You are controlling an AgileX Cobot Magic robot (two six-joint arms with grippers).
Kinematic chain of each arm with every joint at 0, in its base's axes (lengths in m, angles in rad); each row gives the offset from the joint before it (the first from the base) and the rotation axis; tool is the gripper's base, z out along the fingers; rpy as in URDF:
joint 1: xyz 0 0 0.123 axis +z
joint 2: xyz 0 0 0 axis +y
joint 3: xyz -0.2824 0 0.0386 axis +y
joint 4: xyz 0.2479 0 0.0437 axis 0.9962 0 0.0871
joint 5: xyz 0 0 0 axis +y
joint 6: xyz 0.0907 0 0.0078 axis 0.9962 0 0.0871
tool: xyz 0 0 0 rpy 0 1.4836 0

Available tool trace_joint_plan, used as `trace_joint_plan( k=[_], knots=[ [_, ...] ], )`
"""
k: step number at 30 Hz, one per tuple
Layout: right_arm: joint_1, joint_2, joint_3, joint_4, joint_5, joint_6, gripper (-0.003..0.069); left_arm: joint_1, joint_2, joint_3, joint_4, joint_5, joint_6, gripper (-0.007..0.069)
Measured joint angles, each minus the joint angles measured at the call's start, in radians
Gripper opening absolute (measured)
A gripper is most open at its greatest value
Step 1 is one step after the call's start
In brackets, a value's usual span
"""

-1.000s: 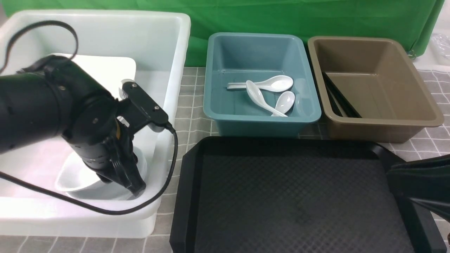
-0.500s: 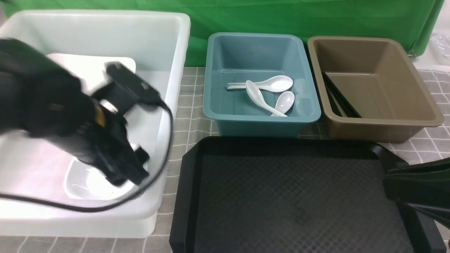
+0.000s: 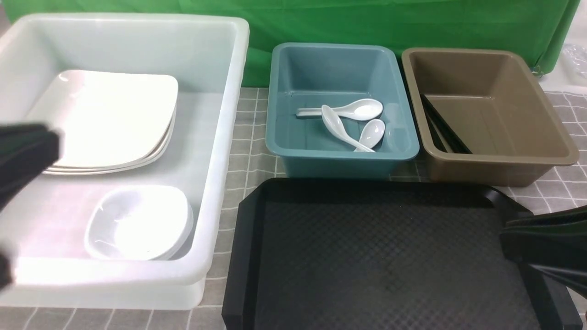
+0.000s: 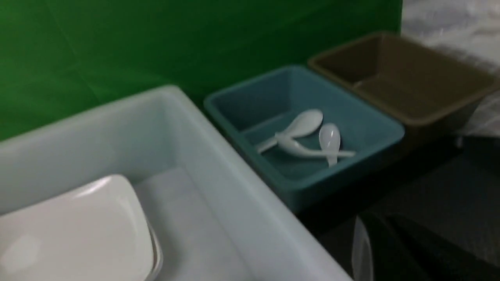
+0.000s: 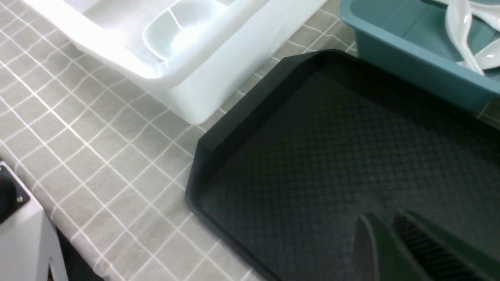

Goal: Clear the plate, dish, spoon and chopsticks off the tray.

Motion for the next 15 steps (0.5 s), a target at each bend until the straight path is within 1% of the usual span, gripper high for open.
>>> trace_joint_plan(
  k=[3, 6, 8, 10, 15],
  knots=[
    [0.000, 0.000, 0.000, 0.000, 0.000, 0.018, 0.0088, 0.000, -0.110, 0.148, -0.039, -0.163, 0.001, 0.0010],
    [0.000, 0.000, 0.000, 0.000, 0.000, 0.033, 0.0049, 0.000, -0.181, 0.259, -0.052, -0.331, 0.002, 0.0010],
    [0.000, 0.000, 0.000, 0.007, 0.000, 0.041, 0.0031, 0.000, -0.194, 0.303, -0.050, -0.394, 0.002, 0.0010],
    [0.000, 0.000, 0.000, 0.019, -0.002, 0.049, 0.0023, 0.000, -0.197, 0.335, -0.039, -0.427, 0.002, 0.0010],
    [0.000, 0.000, 0.000, 0.019, -0.008, 0.050, 0.0026, 0.000, -0.198, 0.379, -0.029, -0.433, 0.002, 0.0010]
  ],
)
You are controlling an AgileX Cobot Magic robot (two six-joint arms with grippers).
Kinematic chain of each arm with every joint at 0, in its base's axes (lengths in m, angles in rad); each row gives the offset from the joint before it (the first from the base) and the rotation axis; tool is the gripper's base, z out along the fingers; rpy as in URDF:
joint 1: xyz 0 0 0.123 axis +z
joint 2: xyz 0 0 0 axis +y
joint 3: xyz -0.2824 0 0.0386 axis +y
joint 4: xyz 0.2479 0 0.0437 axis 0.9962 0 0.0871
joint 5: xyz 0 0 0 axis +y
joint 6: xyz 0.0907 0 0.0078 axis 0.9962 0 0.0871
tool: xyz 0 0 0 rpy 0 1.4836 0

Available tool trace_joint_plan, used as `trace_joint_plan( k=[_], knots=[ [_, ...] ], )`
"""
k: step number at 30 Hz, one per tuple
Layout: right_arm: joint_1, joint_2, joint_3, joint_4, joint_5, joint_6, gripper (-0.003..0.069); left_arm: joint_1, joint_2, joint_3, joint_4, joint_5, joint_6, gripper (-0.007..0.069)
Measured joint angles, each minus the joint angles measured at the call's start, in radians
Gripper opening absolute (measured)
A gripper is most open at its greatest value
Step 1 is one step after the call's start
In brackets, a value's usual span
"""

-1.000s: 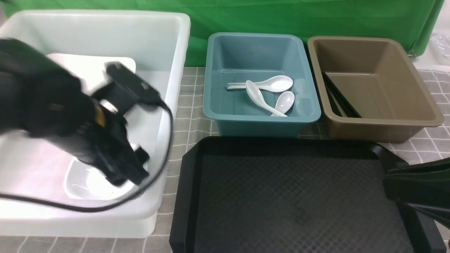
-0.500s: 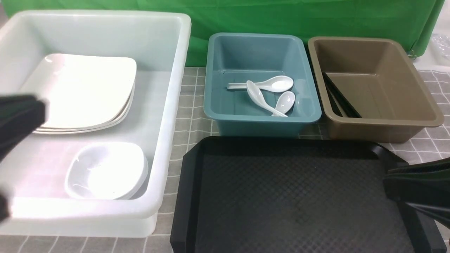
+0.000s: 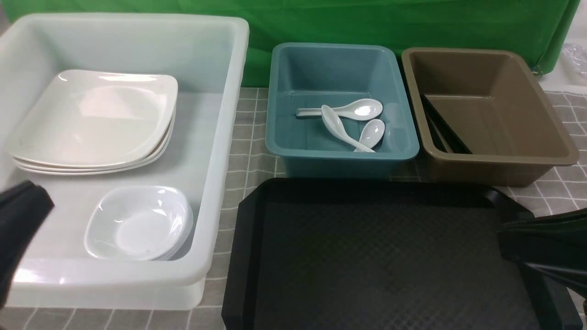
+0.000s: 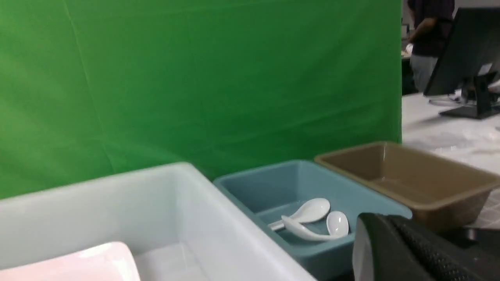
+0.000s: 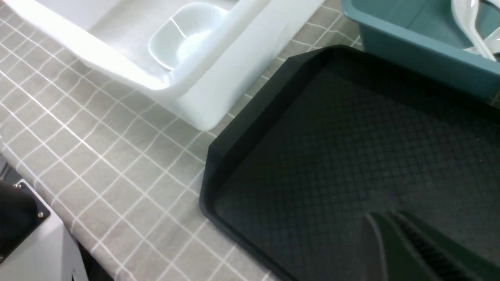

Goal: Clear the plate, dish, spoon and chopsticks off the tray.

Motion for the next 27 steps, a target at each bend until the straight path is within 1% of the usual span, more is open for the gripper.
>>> trace_joint_plan(
  k=[7, 9, 10, 12, 13, 14, 16, 17, 20, 22, 27],
  knots=[
    [0.000, 0.000, 0.000, 0.000, 0.000, 0.001, 0.0036, 0.000, 0.000, 0.044, 0.002, 0.014, 0.000, 0.0010],
    [-0.016, -0.005, 0.000, -0.012, 0.000, -0.004, 0.0036, 0.000, 0.000, 0.044, 0.003, 0.014, 0.000, 0.0010],
    [-0.040, -0.014, 0.005, -0.019, -0.002, -0.017, 0.0030, 0.000, 0.000, 0.044, 0.003, 0.014, 0.000, 0.0010],
    [-0.123, -0.056, 0.046, -0.017, -0.021, -0.111, 0.0019, 0.000, 0.000, 0.044, 0.003, 0.014, 0.000, 0.0010],
    [-0.132, -0.062, 0.053, -0.015, -0.024, -0.123, 0.0018, 0.000, 0.000, 0.044, 0.003, 0.014, 0.000, 0.0010],
    [-0.215, -0.115, 0.123, 0.012, -0.055, -0.231, 0.0018, 0.000, 0.000, 0.044, 0.003, 0.014, 0.000, 0.0010],
    [-0.344, -0.214, 0.259, 0.062, -0.122, -0.327, 0.0018, 0.000, 0.000, 0.044, 0.004, 0.014, 0.000, 0.0010],
    [-0.356, -0.224, 0.273, 0.062, -0.129, -0.327, 0.0018, 0.000, 0.000, 0.044, 0.004, 0.014, 0.000, 0.0010],
    [-0.531, -0.421, 0.515, 0.091, -0.261, -0.373, 0.0018, 0.000, 0.000, 0.044, 0.004, 0.014, 0.000, 0.0010],
    [-0.597, -0.530, 0.635, 0.095, -0.316, -0.384, 0.0018, 0.000, 0.000, 0.044, 0.004, 0.014, 0.001, 0.0010],
    [-0.667, -0.747, 0.870, 0.102, -0.380, -0.370, 0.0018, 0.000, 0.000, 0.044, 0.008, 0.014, 0.001, 0.0010]
  ],
)
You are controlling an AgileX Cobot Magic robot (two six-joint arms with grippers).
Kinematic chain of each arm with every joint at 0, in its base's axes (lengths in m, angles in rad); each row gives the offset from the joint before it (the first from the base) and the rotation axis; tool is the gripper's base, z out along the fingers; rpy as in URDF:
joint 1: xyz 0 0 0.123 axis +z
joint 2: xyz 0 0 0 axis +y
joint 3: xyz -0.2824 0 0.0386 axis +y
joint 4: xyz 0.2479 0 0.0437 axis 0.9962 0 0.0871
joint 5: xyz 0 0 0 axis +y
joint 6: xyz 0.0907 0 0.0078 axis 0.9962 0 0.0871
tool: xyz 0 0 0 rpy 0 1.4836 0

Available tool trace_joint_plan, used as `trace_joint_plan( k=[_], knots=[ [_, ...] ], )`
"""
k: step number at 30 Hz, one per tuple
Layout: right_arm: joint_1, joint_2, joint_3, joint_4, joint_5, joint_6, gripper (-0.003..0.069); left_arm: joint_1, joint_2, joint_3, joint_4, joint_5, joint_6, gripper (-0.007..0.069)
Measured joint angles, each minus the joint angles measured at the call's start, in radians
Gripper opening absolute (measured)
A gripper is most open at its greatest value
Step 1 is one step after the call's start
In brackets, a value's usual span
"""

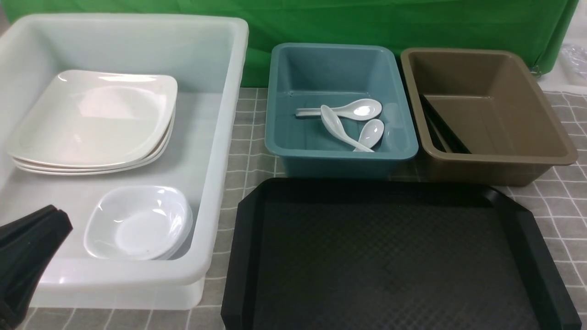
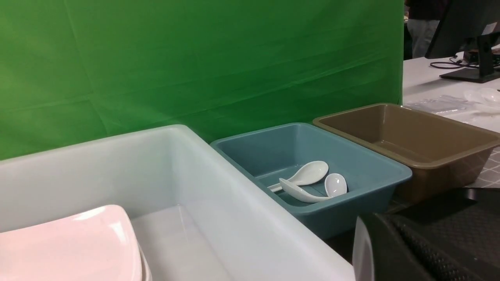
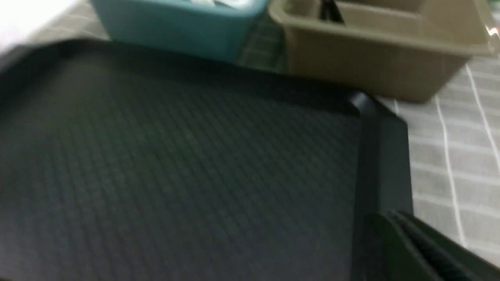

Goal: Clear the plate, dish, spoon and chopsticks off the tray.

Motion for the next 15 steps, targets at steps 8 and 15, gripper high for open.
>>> trace_joint_plan(
  k=[8, 15],
  knots=[
    [-0.006, -0.037, 0.057, 0.001, -0.057, 0.034, 0.0018, 0.000, -0.002, 0.000, 0.016, 0.001, 0.000, 0.0010],
    [-0.006, -0.037, 0.057, 0.001, -0.059, 0.036, 0.0025, 0.000, -0.002, 0.000, 0.018, 0.000, 0.000, 0.0010]
  ],
)
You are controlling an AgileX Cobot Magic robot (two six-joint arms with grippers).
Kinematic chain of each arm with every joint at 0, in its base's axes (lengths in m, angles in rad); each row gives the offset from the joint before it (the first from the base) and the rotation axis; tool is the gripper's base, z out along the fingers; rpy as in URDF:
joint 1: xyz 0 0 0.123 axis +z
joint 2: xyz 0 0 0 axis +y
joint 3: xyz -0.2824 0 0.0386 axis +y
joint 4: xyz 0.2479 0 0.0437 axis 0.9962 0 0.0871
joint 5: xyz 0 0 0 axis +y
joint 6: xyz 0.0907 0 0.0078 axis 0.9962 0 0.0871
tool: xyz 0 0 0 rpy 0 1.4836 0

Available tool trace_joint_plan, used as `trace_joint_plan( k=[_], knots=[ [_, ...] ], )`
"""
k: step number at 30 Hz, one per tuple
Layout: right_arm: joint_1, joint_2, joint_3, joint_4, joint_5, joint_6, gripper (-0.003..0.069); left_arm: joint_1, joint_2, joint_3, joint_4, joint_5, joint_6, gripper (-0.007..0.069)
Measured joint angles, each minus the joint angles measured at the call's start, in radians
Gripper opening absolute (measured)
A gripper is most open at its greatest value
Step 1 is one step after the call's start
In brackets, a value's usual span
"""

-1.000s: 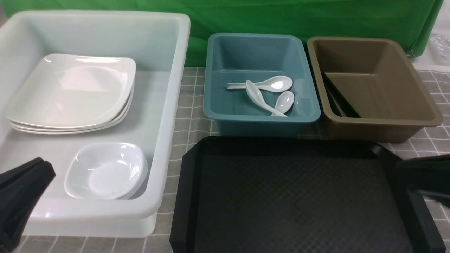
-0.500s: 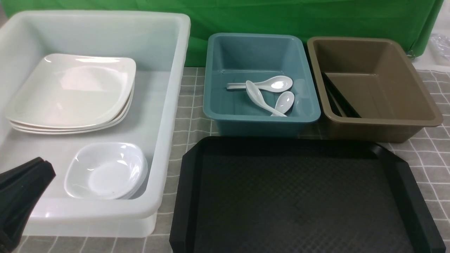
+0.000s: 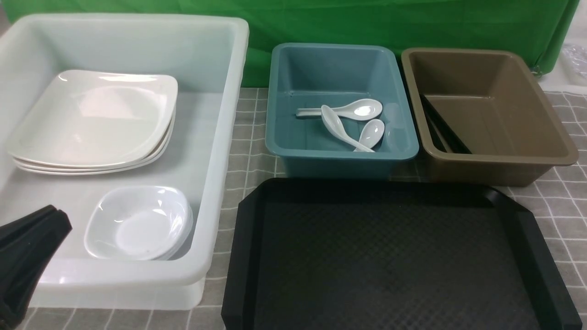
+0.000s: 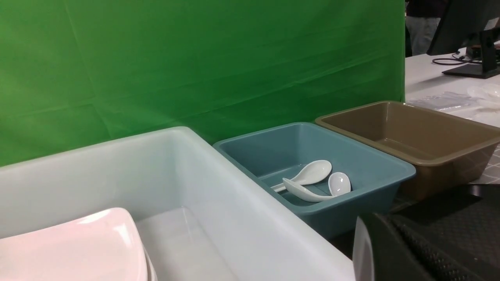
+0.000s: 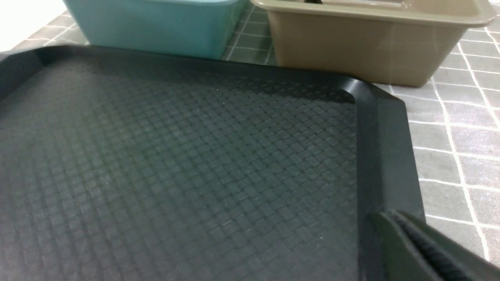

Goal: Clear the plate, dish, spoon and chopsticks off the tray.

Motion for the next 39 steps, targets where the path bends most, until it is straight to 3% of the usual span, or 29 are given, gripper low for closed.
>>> trace_joint_plan(
  k=[16, 21, 23, 25, 26, 27, 30, 33, 39],
  knots=[
    [0.000, 0.000, 0.000, 0.000, 0.000, 0.001, 0.0067, 0.000, 0.000, 0.000, 0.001, 0.000, -0.001, 0.0010],
    [0.000, -0.001, 0.000, 0.000, 0.000, 0.001, 0.0084, 0.018, -0.008, 0.005, 0.056, -0.002, -0.012, 0.0009],
    [0.000, -0.001, 0.000, 0.000, 0.000, 0.002, 0.0089, 0.059, -0.026, 0.017, 0.068, -0.002, -0.044, 0.0004],
    [0.000, -0.001, 0.000, 0.000, 0.000, 0.002, 0.0094, 0.219, -0.106, 0.058, 0.079, 0.029, -0.112, 0.0000],
    [0.000, -0.001, 0.000, 0.000, 0.000, 0.002, 0.0094, 0.219, -0.106, 0.058, 0.079, 0.029, -0.112, 0.0000],
    [0.000, -0.001, 0.000, 0.000, 0.000, 0.003, 0.0097, 0.330, -0.174, 0.092, 0.079, 0.073, -0.126, 0.0001],
    [0.000, -0.001, 0.000, 0.000, 0.000, 0.003, 0.0103, 0.465, -0.243, 0.165, 0.079, 0.144, -0.135, 0.0001],
    [0.000, -0.001, 0.000, 0.000, 0.000, 0.003, 0.0108, 0.520, -0.253, 0.236, 0.066, 0.182, -0.135, 0.0001],
    [0.000, -0.001, 0.000, 0.000, -0.001, 0.004, 0.0123, 0.526, -0.254, 0.259, 0.025, 0.199, -0.147, 0.0001]
  ],
)
